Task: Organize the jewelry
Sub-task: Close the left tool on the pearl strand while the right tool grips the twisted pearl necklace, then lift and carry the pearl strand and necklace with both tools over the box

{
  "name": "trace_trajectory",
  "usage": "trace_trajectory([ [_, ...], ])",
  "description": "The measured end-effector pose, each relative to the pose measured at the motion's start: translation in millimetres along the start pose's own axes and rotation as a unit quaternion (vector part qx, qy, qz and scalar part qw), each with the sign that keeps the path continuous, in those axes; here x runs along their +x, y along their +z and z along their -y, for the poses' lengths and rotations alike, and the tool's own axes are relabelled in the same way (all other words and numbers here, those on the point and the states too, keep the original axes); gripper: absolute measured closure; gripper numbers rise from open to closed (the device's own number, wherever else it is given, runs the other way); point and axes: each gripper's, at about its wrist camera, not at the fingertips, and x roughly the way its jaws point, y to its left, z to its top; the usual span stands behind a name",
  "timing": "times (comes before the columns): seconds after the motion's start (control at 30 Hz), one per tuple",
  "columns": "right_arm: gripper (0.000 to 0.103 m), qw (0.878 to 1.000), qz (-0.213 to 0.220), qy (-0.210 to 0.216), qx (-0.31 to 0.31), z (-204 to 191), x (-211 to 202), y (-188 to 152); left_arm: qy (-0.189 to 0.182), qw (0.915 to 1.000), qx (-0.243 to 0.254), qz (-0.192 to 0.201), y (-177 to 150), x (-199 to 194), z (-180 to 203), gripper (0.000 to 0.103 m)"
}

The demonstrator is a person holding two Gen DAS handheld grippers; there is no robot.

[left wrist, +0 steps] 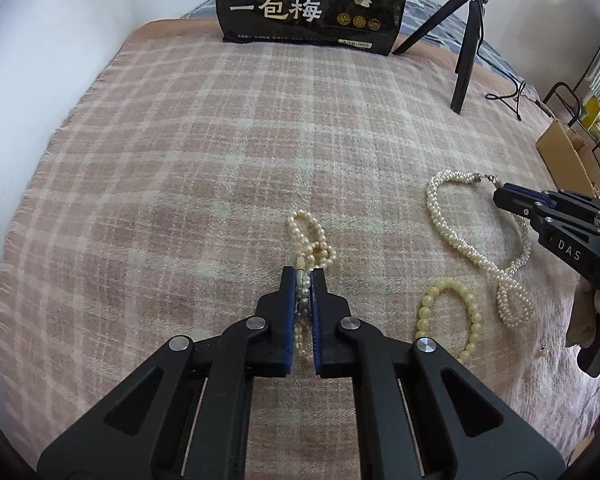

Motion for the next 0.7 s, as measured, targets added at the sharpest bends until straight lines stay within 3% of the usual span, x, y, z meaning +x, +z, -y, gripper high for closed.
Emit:
trace_trajectory([
  [0.7, 0.096, 0.994, 0.106, 0.027, 0.016, -16, -96, 21, -0.068, 0.9924, -0.06, 0.083, 19, -81, -29, 0.098],
])
